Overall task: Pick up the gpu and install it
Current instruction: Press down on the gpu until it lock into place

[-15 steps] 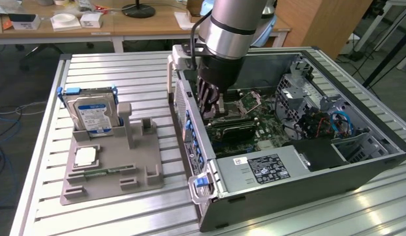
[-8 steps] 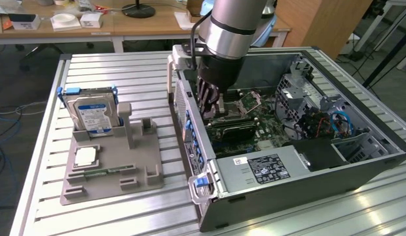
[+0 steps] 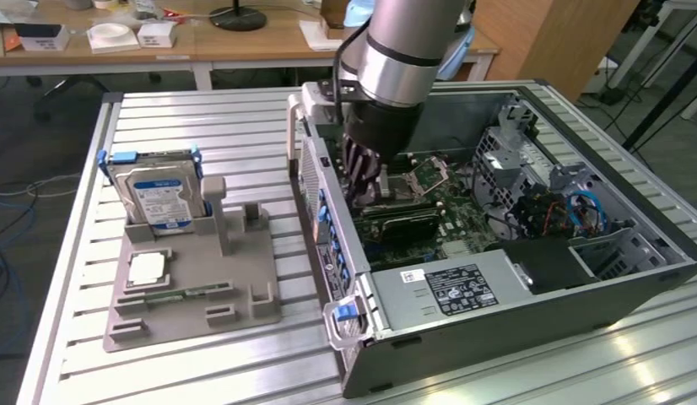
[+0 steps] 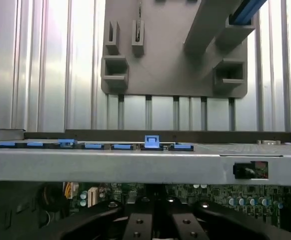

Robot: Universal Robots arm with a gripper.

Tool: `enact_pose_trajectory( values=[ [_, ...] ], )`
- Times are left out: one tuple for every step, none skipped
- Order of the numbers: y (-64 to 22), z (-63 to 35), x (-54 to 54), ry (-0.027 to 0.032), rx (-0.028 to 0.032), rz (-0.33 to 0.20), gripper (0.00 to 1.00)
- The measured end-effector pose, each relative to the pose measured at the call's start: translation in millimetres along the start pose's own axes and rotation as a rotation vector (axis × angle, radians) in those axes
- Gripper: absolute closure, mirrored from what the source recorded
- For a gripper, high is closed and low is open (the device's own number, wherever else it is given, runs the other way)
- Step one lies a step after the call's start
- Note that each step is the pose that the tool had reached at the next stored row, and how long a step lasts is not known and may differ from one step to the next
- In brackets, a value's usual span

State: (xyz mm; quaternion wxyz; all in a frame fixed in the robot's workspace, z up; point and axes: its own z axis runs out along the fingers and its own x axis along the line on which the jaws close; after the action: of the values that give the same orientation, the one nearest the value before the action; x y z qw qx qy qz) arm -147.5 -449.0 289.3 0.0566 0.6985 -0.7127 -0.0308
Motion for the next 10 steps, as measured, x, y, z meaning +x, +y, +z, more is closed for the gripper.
enact_pose_trajectory(
  values=[
    [-1.7, -0.3, 0.0, 0.0002, -0.0001, 0.000, 0.89],
    [-3.3, -0.2, -0.1, -0.0002, 0.0003, 0.000, 0.89],
    [-5.1, -0.5, -0.2, 0.0001, 0.0000, 0.000, 0.89],
    [-6.8, -0.5, -0.3, -0.0001, 0.0000, 0.000, 0.89],
    [-8.0, -0.2, -0.4, -0.0002, 0.0003, 0.000, 0.89],
    [-9.6, 0.0, -0.5, -0.0002, 0.0002, 0.000, 0.89],
    [-11.2, 0.1, -0.6, 0.0001, 0.0000, 0.000, 0.89],
    [-12.9, 0.4, -0.7, 0.0000, 0.0001, 0.000, 0.89],
    [-14.8, 0.7, -0.9, 0.0000, 0.0001, 0.000, 0.89],
    [-16.9, 0.9, -1.0, 0.0000, 0.0000, 0.000, 0.89]
  ],
)
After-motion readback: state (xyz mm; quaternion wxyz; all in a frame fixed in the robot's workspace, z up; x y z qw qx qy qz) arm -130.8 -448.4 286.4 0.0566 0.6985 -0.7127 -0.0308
